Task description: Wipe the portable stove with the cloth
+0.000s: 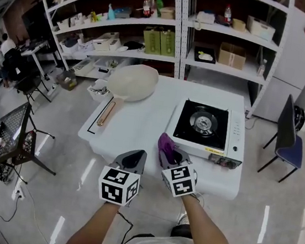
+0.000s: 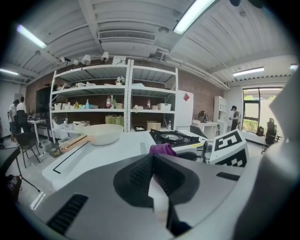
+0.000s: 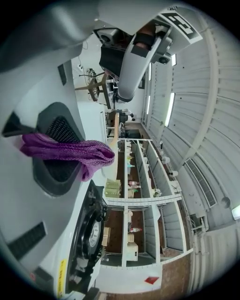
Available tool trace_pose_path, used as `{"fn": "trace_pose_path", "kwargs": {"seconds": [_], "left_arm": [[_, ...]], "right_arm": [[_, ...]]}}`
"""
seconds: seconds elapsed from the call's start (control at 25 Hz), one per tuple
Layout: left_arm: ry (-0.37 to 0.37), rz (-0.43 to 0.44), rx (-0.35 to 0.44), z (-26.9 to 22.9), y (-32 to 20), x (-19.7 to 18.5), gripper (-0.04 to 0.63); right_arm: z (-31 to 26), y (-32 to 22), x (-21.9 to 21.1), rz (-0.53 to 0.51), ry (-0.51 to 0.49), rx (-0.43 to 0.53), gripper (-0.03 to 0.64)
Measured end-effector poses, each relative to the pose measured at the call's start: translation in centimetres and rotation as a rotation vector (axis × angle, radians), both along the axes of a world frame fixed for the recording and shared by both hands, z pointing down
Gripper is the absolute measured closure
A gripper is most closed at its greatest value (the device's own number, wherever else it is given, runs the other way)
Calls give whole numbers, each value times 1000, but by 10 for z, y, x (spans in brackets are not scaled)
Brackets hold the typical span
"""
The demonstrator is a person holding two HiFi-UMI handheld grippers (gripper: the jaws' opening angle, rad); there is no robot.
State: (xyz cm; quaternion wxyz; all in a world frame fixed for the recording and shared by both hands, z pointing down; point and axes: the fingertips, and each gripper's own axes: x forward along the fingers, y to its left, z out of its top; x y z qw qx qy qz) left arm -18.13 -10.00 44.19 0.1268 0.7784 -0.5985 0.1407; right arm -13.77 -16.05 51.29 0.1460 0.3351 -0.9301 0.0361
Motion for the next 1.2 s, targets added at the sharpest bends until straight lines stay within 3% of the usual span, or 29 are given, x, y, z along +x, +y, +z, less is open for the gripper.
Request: {"fn": "trace_pose_path", "kwargs": {"seconds": [0.44, 1.2], "left_arm": [[10, 58, -22, 10, -19, 27, 591], [15, 186, -49, 14, -25, 102, 591]], "right_arm": [[4, -4, 26, 42, 29, 9, 554], [9, -1, 123, 210, 36, -18, 554]]}}
